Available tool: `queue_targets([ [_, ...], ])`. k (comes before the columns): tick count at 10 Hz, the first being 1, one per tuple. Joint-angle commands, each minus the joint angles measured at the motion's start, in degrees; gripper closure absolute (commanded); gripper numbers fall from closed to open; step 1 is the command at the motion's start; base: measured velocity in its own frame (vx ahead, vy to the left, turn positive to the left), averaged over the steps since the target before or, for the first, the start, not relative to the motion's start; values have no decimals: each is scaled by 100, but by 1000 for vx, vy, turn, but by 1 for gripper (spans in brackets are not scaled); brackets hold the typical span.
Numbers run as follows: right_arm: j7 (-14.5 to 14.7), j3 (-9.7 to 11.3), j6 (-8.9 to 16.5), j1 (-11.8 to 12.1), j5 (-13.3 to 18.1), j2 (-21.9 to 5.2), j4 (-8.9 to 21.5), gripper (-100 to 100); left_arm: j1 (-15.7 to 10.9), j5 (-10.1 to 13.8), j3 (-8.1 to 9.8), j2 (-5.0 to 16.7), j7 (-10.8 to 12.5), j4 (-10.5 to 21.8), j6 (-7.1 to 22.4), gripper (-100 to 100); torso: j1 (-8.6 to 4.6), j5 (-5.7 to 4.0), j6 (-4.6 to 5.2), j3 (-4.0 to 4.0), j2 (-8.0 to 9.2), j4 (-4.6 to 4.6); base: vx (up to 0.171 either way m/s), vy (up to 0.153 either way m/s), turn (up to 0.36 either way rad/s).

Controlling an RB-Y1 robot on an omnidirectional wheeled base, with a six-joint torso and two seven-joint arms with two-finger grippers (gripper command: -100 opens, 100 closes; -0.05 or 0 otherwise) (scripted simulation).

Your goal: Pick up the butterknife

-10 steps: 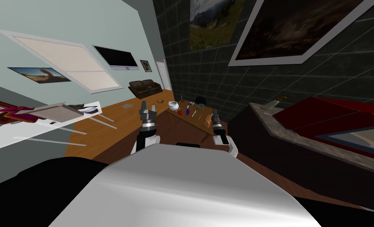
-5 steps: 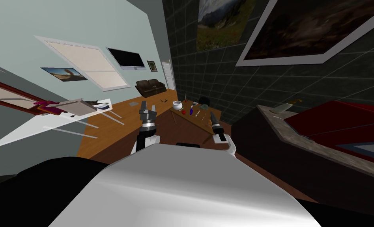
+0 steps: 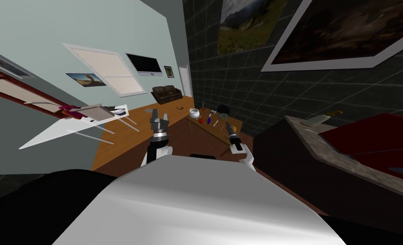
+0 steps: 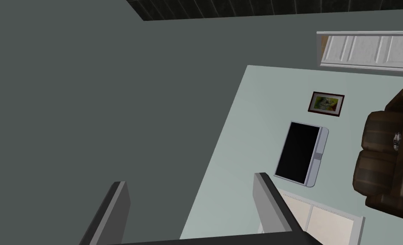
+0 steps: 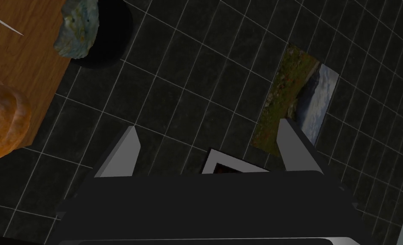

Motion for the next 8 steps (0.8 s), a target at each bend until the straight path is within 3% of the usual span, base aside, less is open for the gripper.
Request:
queue_targets([
  [1, 57, -14, 240, -204, 201, -70, 286, -100, 0, 0, 0, 0, 0, 0, 0, 0, 0, 0, 0, 0, 0, 0, 4, 56, 201],
  [8, 124, -93, 687, -658, 696, -278, 1496, -100, 0, 0, 0, 0, 0, 0, 0, 0, -2, 0, -1, -5, -8, -1, 15, 39, 129],
])
